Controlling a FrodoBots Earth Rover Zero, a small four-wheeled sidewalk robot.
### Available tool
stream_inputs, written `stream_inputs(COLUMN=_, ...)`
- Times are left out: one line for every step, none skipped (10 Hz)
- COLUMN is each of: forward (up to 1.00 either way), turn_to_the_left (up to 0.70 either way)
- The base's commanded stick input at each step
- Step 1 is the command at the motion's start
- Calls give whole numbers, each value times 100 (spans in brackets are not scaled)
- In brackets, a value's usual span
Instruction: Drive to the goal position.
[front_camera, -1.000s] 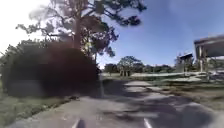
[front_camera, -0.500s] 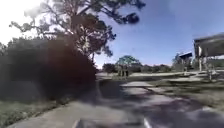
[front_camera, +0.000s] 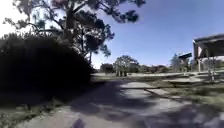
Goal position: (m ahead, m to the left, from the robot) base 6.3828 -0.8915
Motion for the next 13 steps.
stream_inputs(forward=70, turn_to_the_left=0)
stream_inputs(forward=70, turn_to_the_left=0)
stream_inputs(forward=70, turn_to_the_left=0)
stream_inputs(forward=70, turn_to_the_left=0)
stream_inputs(forward=70, turn_to_the_left=0)
stream_inputs(forward=70, turn_to_the_left=0)
stream_inputs(forward=70, turn_to_the_left=0)
stream_inputs(forward=70, turn_to_the_left=0)
stream_inputs(forward=70, turn_to_the_left=0)
stream_inputs(forward=70, turn_to_the_left=0)
stream_inputs(forward=70, turn_to_the_left=0)
stream_inputs(forward=70, turn_to_the_left=0)
stream_inputs(forward=70, turn_to_the_left=0)
